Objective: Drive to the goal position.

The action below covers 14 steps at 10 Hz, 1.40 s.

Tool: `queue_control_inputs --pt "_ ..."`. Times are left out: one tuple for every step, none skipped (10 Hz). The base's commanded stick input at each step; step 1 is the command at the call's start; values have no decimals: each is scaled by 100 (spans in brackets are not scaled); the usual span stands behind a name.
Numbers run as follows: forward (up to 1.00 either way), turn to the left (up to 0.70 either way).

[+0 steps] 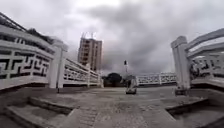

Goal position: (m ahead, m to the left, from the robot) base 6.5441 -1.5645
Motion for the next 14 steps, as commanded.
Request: queue_control_inputs --pt "69 -14" --pt "69 -12" --pt "69 -2" --pt "69 1" --pt "69 1" --pt "69 1" --pt "69 1" --pt "69 1" --pt "69 1" --pt "69 1" --pt "69 1" --pt "69 0" --pt "69 -2" --pt "69 -11"
